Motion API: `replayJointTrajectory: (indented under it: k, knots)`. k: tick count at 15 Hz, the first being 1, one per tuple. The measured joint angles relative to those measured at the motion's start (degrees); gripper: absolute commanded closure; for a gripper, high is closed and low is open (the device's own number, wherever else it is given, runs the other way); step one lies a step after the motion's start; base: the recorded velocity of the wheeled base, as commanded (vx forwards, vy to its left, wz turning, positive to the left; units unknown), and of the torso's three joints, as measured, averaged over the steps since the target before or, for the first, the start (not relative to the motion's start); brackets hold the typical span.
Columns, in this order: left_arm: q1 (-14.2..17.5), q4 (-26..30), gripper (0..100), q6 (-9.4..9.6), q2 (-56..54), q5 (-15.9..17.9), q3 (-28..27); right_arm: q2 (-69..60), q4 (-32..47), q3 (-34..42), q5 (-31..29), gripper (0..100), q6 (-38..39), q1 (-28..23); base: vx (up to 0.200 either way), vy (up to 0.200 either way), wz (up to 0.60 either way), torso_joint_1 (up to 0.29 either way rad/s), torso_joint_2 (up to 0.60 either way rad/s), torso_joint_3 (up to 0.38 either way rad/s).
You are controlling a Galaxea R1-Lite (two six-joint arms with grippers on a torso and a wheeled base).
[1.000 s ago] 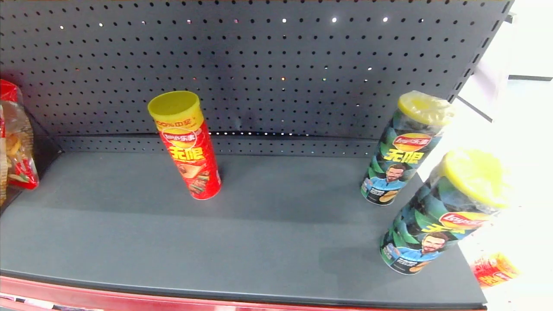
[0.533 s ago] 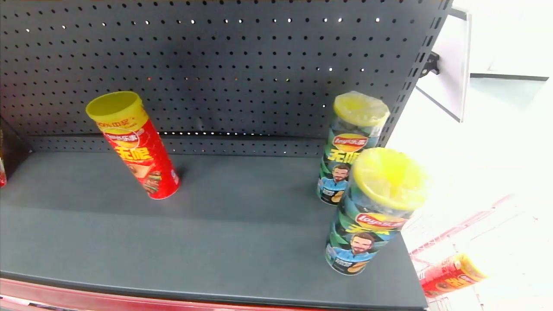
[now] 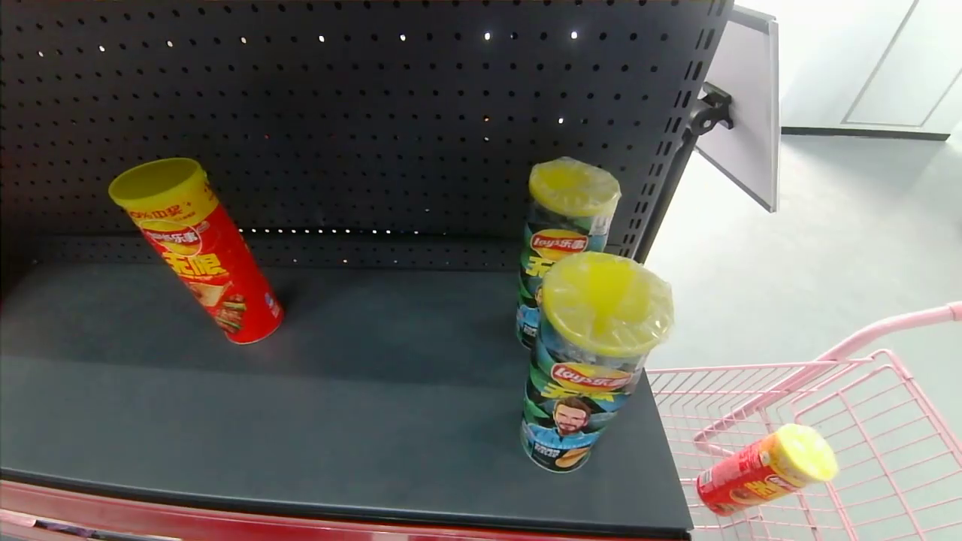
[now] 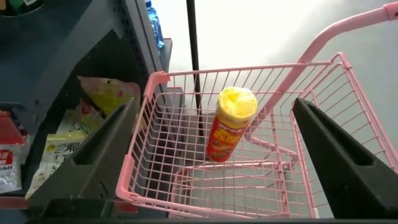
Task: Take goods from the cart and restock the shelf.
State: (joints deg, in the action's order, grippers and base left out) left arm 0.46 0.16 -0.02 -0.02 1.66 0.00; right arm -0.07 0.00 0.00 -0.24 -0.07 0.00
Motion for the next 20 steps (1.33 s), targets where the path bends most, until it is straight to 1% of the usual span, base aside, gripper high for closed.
replayJointTrajectory:
  k: [3, 11, 20]
  knots:
    - [0.05, 0.02, 0, 0.02, 0.0, 0.0, 0.0, 0.0, 0.0, 0.0, 0.0, 0, 0.0, 0.0, 0.0, 0.0, 0.0, 0.0, 0.0, 0.0]
    - [0.05, 0.05, 0, 0.07, 0.0, 0.0, 0.0, 0.0, 0.0, 0.0, 0.0, 0, 0.0, 0.0, 0.0, -0.2, 0.0, 0.005, 0.0, 0.002]
    - [0.0, 0.02, 0, 0.02, 0.0, 0.04, 0.0, 0.0, 0.0, 0.0, -0.02, 0, 0.02, 0.0, 0.0, 0.0, 0.0, 0.0, 0.0, 0.0]
